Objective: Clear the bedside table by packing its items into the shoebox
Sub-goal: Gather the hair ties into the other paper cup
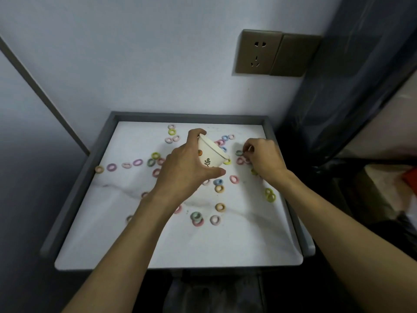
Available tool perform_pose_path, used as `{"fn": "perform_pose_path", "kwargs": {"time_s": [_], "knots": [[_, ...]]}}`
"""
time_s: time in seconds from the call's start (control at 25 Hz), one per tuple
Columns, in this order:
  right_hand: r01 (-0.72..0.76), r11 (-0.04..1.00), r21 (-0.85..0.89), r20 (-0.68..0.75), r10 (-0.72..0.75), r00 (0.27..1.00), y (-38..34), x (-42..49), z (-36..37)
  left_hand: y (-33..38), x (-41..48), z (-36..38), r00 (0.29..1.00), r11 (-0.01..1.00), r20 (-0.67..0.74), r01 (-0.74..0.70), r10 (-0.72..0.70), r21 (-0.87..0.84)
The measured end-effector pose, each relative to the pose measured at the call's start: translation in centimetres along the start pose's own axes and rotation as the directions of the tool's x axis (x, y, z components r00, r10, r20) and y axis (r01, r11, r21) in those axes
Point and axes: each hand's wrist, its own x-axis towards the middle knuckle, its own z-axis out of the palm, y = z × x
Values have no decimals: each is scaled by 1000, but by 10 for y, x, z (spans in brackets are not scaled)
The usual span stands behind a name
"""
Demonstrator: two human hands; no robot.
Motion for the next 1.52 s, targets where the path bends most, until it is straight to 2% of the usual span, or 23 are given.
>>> {"fn": "perform_pose_path", "kwargs": {"time_s": [0.16,0.28,0.4,0.48,0.56,0.64,0.72,0.96,1.08,1.16,1.2,1.28,1.36,1.44,1.52], "knots": [[-41,970,240,-66,59,996,-4,-11,-14,-2,-2,3,1000,1000,21,-15,14,26],[-5,881,474,-126,74,989,-19,-25,-45,-2,-6,8,998,999,61,-24,21,43],[28,698,715,31,-72,997,-47,-44,-69,-1,-9,12,993,998,109,-41,46,-49],[8,645,764,177,-221,959,-64,-55,-75,0,-9,13,990,986,125,-37,58,-164],[-7,681,732,264,-275,924,-72,-61,-74,0,-8,13,991,970,124,-25,57,-241],[-2,701,713,263,-264,928,-72,-63,-72,0,-8,14,991,958,123,-16,53,-285],[23,698,716,205,-241,949,-71,-63,-71,0,-8,13,991,954,124,-14,54,-300],[177,824,538,34,-231,972,-76,-65,-68,2,-9,12,993,949,108,-16,53,-314],[231,797,558,-12,-271,962,-72,-62,-69,-1,-9,8,995,956,91,-13,42,-292],[227,807,545,-74,-223,972,-59,-58,-68,-5,-9,6,997,964,69,-8,27,-266],[177,851,494,-90,-152,984,-47,-55,-65,-7,-9,5,998,965,58,1,15,-261],[17,977,213,-67,-3,998,-23,-53,-54,-8,-8,4,999,965,46,20,-8,-261],[-95,991,-97,10,97,995,-7,-55,-38,-7,-6,4,999,968,43,24,-13,-249],[-107,979,-176,43,116,992,-4,-56,-24,-7,-5,5,999,972,46,21,-11,-233],[-80,989,-128,27,84,996,-3,-54,-19,-6,-6,6,999,975,46,12,-2,-221]]}}
